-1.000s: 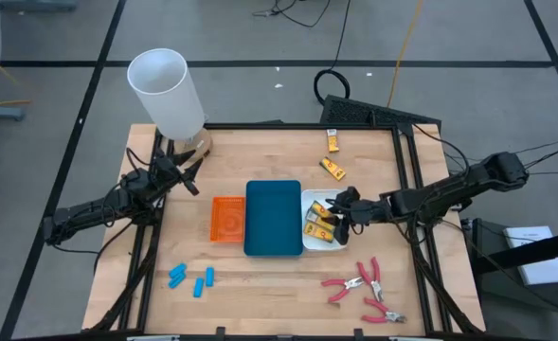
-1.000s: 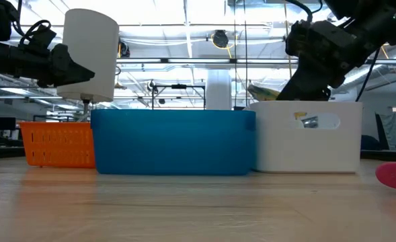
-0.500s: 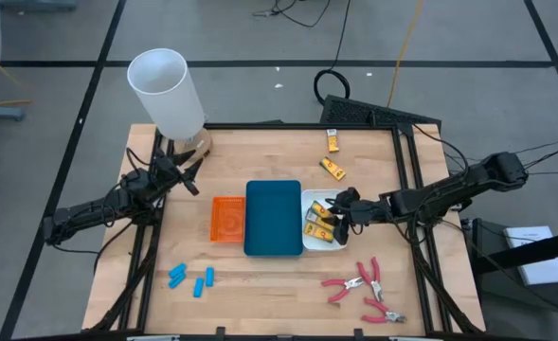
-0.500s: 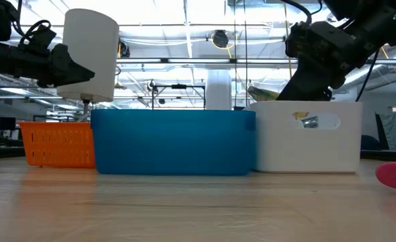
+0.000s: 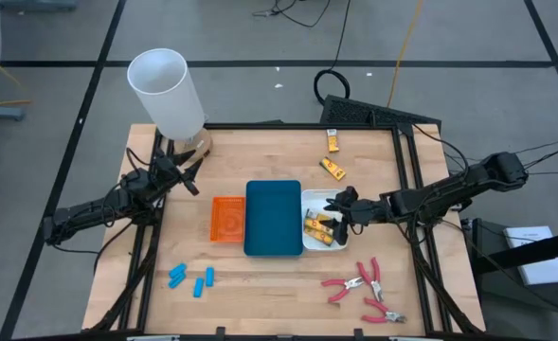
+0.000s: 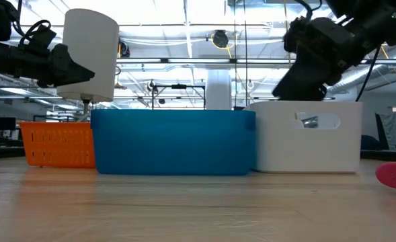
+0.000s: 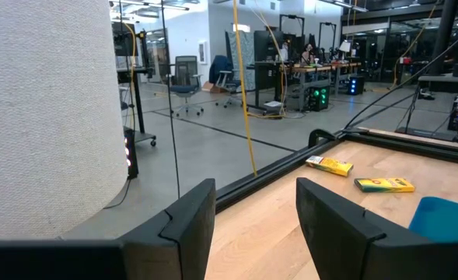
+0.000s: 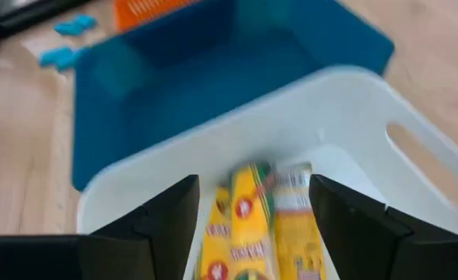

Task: Pick & Place School Supplies
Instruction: Put the yellow crayon box into the white bin

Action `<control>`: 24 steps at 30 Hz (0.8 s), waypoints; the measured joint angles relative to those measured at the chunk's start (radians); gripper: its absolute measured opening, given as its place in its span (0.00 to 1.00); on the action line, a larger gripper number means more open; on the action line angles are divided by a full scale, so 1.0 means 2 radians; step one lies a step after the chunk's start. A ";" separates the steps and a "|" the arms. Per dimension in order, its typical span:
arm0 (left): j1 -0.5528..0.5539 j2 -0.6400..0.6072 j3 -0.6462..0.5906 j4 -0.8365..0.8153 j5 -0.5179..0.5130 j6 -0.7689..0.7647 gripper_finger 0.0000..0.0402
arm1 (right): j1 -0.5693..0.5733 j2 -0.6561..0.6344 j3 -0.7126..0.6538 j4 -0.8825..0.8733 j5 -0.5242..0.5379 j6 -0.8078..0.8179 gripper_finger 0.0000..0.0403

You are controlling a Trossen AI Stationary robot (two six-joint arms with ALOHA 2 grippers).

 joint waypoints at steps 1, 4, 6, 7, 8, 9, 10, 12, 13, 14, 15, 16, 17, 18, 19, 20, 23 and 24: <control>0.000 0.000 0.000 0.000 0.000 0.000 0.45 | 0.000 0.000 0.000 0.013 0.000 -0.012 0.59; 0.000 0.000 0.000 0.000 0.000 0.000 0.45 | 0.000 0.000 0.000 0.059 0.000 -0.057 0.58; 0.000 0.000 0.000 0.000 0.000 0.000 0.45 | -0.003 0.000 0.000 0.096 0.001 -0.099 0.58; 0.000 0.000 0.000 0.000 0.000 0.000 0.45 | -0.005 0.000 0.000 0.113 0.001 -0.118 0.58; 0.000 0.000 0.000 0.000 0.000 0.000 0.45 | -0.007 0.000 0.000 0.130 0.001 -0.139 0.57; 0.000 0.000 0.000 0.000 0.000 0.000 0.45 | -0.011 0.000 0.000 0.144 0.001 -0.157 0.57; 0.000 0.000 0.000 0.000 0.000 0.000 0.45 | -0.015 0.000 0.000 0.156 0.002 -0.171 0.58; 0.000 0.000 0.000 0.000 0.000 0.000 0.45 | -0.028 0.000 0.000 0.175 0.008 -0.191 0.58; 0.000 0.000 0.000 0.000 0.000 0.000 0.45 | -0.036 0.000 0.000 0.179 0.020 -0.194 0.58; 0.000 0.000 0.000 0.000 0.000 0.000 0.45 | -0.046 0.000 0.000 0.179 0.035 -0.194 0.58; 0.000 0.000 0.000 0.000 0.000 0.000 0.45 | -0.057 0.000 0.000 0.177 0.052 -0.191 0.57; 0.000 0.000 0.000 0.000 0.000 0.000 0.45 | -0.070 0.000 0.000 0.171 0.065 -0.184 0.57; 0.000 0.000 0.000 0.000 0.000 0.000 0.45 | -0.085 0.000 0.000 0.164 0.073 -0.174 0.57; 0.000 0.000 0.000 0.000 0.000 0.000 0.45 | -0.102 0.000 0.000 0.155 0.079 -0.159 0.56; 0.000 0.000 0.000 0.000 0.000 0.000 0.45 | -0.120 0.000 0.000 0.143 0.080 -0.144 0.56; 0.000 0.000 0.000 0.000 0.000 0.000 0.45 | -0.139 0.000 0.000 0.127 0.079 -0.129 0.56; 0.000 0.000 0.000 0.000 0.000 0.000 0.45 | -0.196 0.005 0.012 0.066 0.079 -0.106 0.57; 0.000 0.000 0.000 0.000 0.000 0.000 0.45 | -0.214 0.012 0.019 0.047 0.079 -0.098 0.57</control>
